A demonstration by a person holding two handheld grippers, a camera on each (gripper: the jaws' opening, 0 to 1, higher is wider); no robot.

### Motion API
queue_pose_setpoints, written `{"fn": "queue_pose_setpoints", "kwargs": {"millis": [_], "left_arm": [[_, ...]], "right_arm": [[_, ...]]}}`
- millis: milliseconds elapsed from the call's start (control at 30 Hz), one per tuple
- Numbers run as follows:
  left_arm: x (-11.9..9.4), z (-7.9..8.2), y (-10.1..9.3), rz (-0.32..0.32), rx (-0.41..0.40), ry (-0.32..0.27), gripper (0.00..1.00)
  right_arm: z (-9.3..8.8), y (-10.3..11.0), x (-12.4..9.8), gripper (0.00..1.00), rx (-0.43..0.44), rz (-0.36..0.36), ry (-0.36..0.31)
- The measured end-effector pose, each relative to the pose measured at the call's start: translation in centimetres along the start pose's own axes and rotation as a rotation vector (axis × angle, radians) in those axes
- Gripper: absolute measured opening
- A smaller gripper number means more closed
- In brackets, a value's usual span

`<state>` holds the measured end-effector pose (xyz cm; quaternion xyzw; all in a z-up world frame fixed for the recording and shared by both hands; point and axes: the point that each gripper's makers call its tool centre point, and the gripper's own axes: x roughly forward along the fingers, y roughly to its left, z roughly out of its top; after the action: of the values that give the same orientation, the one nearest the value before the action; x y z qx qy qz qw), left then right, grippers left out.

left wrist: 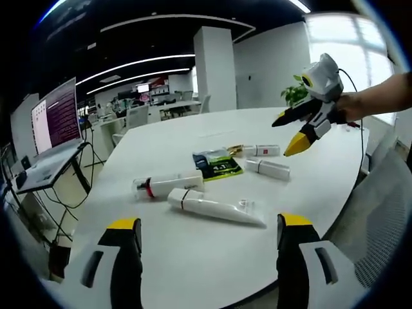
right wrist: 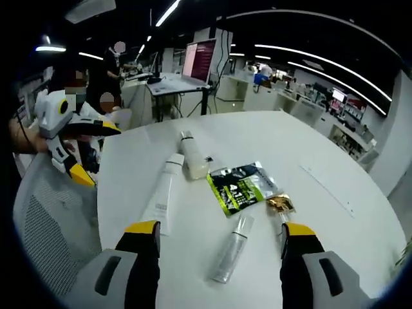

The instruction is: Arrange the skincare products in the storage area until every visible bottle or jar stands upright without overlapping.

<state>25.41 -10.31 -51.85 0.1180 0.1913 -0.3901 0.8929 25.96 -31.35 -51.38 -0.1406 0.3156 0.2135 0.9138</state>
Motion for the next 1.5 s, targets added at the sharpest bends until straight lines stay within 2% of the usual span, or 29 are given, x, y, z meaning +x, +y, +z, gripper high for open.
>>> {"fn": "queue_pose_setpoints", "kwargs": {"millis": [367,733,1300,1500], "left_arm": [[0.0,-0.1,0.1,0.001,-0.006,0.007,0.80],[0.0,-0.2,0.1,0.003,-0.009,0.007,0.80],[-0.1,0.1,0.2,0.010,-0.020,-0.004,0.80],[-0.1,0.0,0.3,0.013,-0.018,0.000,0.80]], "right_arm": [[0.9,0.2,2.0,0.78,-0.022,0.030,0.005],[2.7,2.1,4.2,0.77,-0.052,0.081,-0.003],[4.8,3.5,7.3,0.76,-0.103,0.134,0.002],[5.3,3.4,8.7,0.75,-0.116,0.147,-0.001]]}}
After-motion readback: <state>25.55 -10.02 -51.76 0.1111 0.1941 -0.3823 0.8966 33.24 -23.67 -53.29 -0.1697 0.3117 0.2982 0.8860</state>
